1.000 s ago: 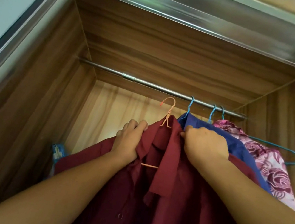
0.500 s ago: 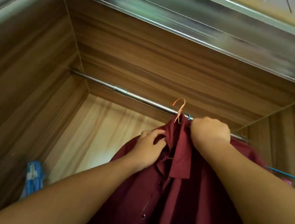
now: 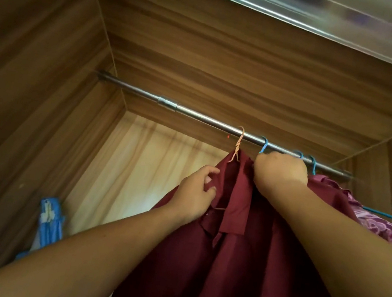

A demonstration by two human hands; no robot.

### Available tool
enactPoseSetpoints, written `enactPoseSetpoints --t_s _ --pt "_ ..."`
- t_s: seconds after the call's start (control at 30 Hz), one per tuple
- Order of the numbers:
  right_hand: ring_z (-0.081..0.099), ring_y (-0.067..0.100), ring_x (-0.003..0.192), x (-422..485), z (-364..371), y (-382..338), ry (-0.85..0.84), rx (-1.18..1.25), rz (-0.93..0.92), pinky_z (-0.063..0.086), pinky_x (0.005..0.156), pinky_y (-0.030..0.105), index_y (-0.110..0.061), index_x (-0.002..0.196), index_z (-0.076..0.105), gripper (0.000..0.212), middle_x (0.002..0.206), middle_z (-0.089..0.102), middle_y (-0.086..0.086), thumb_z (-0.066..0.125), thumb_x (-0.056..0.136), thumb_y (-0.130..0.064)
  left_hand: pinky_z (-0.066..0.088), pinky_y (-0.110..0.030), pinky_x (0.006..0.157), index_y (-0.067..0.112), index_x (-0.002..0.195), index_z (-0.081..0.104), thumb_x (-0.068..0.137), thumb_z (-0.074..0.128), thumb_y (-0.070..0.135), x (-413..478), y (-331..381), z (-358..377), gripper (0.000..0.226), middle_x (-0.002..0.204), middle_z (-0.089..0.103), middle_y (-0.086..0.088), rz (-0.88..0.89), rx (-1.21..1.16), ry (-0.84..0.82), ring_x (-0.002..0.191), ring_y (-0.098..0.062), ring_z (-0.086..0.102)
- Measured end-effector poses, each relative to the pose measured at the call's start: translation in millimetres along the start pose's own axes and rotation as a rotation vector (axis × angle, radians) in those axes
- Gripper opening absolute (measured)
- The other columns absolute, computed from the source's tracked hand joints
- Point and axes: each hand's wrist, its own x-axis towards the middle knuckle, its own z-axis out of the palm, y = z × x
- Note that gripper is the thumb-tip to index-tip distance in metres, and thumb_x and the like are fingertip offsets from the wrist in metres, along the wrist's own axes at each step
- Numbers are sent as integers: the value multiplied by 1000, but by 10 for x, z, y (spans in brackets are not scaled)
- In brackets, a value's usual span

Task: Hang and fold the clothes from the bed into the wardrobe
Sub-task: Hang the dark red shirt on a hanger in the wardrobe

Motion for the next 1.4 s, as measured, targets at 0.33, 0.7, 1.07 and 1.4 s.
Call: enactPoseSetpoints --t_s 0.33,0.7,1.07,1.4 --pt "51 32 109 -721 111 -212 168 -85 -511 33 94 49 -28 129 57 39 113 57 9 30 100 -25 45 -31 83 24 81 66 95 39 2 -265 222 -167 37 103 62 -6 -18 67 119 87 -16 59" --pt "49 28 113 -878 -78 -540 78 189 -529 34 96 40 -21 136 48 39 121 54 5 41 97 -21 35 -34 61 13 95 44 92 37 -2 -536 369 -387 17 69 46 4 83 184 -10 59 -12 40" --pt "64 25 102 -1866 -120 -774 -557 706 -383 51 84 32 -25 103 66 22 105 70 3 53 93 -40 52 -36 82 25 95 58 90 53 21 -1363 81 -805 8 93 66 1 -199 666 -401 91 -24 64" --pt "66 32 103 -2658 -22 -962 -561 492 -323 54 80 36 -19 114 63 39 114 67 11 47 97 -50 53 -39 94 13 118 65 97 52 32 -2456 231 -1299 32 122 66 -8 -527 1038 -811 109 -27 63"
